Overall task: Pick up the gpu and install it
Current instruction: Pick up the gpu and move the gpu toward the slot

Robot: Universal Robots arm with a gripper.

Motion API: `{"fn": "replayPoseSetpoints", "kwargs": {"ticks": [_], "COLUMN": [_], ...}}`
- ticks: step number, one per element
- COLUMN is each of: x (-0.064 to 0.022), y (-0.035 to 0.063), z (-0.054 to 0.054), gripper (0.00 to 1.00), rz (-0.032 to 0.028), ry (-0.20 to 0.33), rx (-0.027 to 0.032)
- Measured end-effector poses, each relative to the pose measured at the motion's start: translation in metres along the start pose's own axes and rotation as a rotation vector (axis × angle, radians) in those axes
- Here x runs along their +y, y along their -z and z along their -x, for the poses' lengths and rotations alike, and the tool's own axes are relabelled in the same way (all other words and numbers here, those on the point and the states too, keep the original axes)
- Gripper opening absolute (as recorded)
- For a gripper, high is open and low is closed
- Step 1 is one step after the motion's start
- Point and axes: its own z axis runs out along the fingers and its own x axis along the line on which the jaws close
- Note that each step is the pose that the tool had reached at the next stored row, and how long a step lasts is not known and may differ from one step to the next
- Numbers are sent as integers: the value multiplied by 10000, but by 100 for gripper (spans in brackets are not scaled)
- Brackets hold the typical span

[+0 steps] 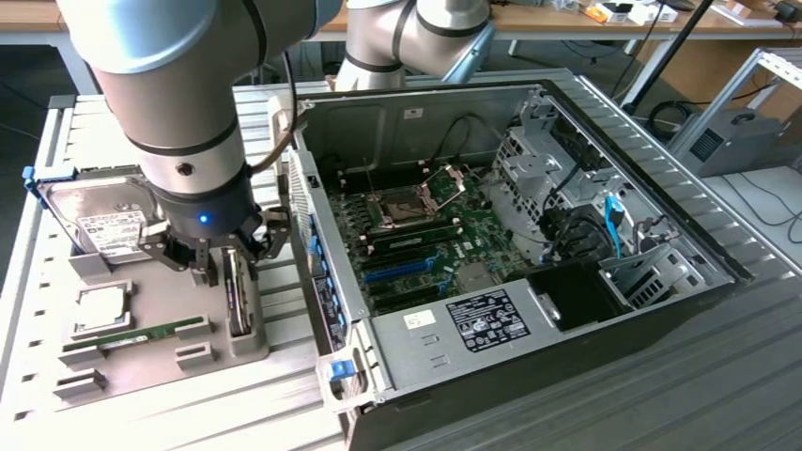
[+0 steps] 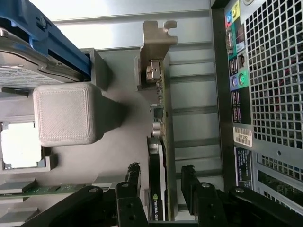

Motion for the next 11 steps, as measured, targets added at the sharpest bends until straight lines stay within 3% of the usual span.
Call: {"fn": "replayPoseSetpoints", "kwargs": {"ticks": [11], "x": [-1], "y": [-84], "z": [-3], "gripper": [48], "rz": [-2], "ry": [0], "rx": [3]}}
